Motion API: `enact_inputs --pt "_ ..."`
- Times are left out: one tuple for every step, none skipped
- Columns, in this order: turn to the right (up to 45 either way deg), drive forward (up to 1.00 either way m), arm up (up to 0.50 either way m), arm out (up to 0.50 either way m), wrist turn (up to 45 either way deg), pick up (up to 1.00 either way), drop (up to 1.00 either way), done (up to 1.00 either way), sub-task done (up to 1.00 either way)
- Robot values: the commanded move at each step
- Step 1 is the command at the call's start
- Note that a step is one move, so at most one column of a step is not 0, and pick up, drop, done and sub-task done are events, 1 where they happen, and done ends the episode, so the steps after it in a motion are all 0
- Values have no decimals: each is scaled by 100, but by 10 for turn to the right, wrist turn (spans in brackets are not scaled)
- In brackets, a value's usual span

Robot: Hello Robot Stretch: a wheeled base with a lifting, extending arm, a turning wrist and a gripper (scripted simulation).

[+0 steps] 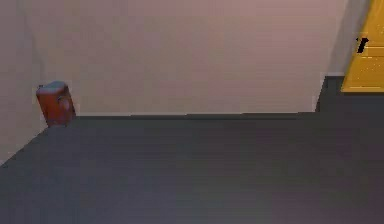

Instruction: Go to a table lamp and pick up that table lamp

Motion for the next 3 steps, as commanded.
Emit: enact_inputs --pt "420 0 0 0 0 0 0 0 0" --pt "0 100 0 0 0 0 0 0 0" --pt "30 0 0 0 0 0 0 0 0"
